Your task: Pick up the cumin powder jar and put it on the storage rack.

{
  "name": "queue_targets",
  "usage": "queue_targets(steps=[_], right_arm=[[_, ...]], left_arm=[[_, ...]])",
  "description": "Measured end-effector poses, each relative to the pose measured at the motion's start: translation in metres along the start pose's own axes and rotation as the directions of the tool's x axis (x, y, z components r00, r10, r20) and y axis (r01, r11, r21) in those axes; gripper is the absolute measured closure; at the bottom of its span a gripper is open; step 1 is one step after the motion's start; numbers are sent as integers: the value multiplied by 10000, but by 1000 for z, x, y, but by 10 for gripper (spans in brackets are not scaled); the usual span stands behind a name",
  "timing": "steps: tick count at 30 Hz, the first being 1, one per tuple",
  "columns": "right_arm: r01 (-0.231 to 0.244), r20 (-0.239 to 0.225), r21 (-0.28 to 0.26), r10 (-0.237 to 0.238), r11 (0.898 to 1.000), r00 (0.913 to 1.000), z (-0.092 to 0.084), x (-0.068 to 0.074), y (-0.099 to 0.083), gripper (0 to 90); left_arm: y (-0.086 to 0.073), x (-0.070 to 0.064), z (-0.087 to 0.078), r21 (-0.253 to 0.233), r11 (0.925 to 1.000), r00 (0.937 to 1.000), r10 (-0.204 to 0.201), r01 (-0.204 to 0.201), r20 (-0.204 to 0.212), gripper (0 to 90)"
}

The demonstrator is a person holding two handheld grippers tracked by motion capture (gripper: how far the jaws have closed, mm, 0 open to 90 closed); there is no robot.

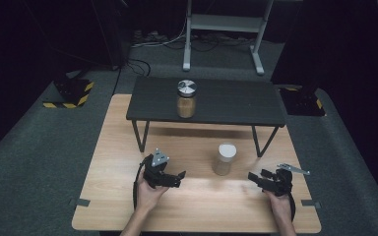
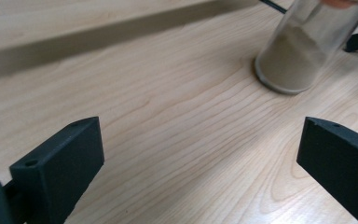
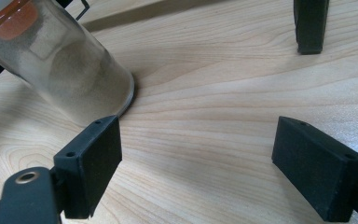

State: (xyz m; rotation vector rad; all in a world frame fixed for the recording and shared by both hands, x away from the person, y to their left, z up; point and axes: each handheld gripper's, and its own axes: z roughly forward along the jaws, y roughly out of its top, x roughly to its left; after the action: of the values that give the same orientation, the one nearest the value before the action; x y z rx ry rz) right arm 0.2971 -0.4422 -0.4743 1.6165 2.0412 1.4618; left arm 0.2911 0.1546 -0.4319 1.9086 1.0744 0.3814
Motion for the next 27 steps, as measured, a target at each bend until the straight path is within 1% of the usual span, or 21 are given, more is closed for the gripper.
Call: queue_targets(steps=[2,7,9,13,17,20,27], right_arm=[[4,4,6,-4,10000,10000,0,0,0,154],[5,2,6,-5,10000,10000,0,0,0,154],[5,-3,3,-5,10000,10000,0,0,0,153],[11,-10,9,-11,10000,10000,0,0,0,153],[29,-14,8,-29,10000,10000,0,0,0,153],[38,-9,12,-38,10000,10000,0,0,0,154],[55,22,23,-55,10000,10000,0,1,0,154]], left_arm=[[-2,-1,5,54,10000,10000,-55,55,-60,13],[-8,-7,17,83,10000,9997,-2,4,-226,13],[-8,-7,17,91,9999,9997,46,-43,-244,14],[-11,-6,20,75,9999,9996,-86,88,-283,16],[-13,-5,23,156,9997,9988,-192,200,-449,17],[-13,-6,25,211,9997,9985,-116,127,-533,18],[-16,-6,26,82,9998,9982,-190,195,-572,18]])
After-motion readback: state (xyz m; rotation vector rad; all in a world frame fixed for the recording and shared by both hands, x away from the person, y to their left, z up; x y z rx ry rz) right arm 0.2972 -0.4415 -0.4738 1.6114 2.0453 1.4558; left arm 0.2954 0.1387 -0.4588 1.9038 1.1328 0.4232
